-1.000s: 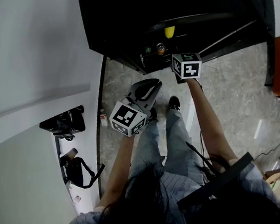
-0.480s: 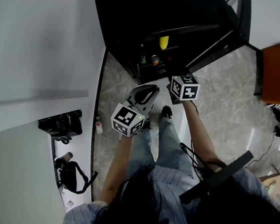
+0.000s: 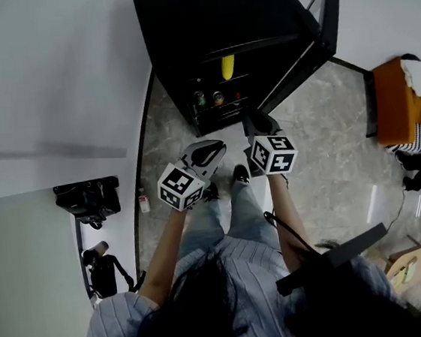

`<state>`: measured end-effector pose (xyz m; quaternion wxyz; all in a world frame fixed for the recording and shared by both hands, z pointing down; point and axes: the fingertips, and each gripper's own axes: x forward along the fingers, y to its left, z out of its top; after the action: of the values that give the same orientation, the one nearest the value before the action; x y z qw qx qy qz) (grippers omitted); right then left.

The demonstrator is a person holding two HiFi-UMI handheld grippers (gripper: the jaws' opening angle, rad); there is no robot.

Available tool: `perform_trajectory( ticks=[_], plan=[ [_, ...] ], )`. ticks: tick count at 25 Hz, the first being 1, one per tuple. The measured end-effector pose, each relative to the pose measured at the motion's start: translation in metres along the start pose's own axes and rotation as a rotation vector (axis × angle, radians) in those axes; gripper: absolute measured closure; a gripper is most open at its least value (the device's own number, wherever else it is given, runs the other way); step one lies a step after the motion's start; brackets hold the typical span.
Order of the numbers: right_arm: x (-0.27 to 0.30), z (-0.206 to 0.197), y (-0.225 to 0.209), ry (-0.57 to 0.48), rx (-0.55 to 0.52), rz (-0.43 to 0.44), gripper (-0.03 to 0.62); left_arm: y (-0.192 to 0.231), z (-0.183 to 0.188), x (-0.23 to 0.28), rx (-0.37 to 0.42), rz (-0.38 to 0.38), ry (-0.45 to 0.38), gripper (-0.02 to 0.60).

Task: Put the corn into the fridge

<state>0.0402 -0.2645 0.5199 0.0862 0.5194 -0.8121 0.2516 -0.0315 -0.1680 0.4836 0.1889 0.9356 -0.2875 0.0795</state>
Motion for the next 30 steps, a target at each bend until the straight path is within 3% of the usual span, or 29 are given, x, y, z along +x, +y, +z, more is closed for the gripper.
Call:
perform_trajectory(
  ticks=[10,17,30],
  plan=[
    [-0.067,0.008,0.045,-0.061,0.043,-0.009,0.542,-0.027,0.022,-0.037,0.034,-0.063,-0.052,0.563],
    [-0.102,-0.003,0.075,-0.050,0.038,-0.011,0.543,-0.041,0.012,-0.061,0.029,-0.114,-0.034,0.563],
    [-0.136,-0.012,0.094,0.001,0.011,0.035,0.548,-0.045,0.004,-0.069,-0.038,-0.071,-0.054,0.563]
  ],
)
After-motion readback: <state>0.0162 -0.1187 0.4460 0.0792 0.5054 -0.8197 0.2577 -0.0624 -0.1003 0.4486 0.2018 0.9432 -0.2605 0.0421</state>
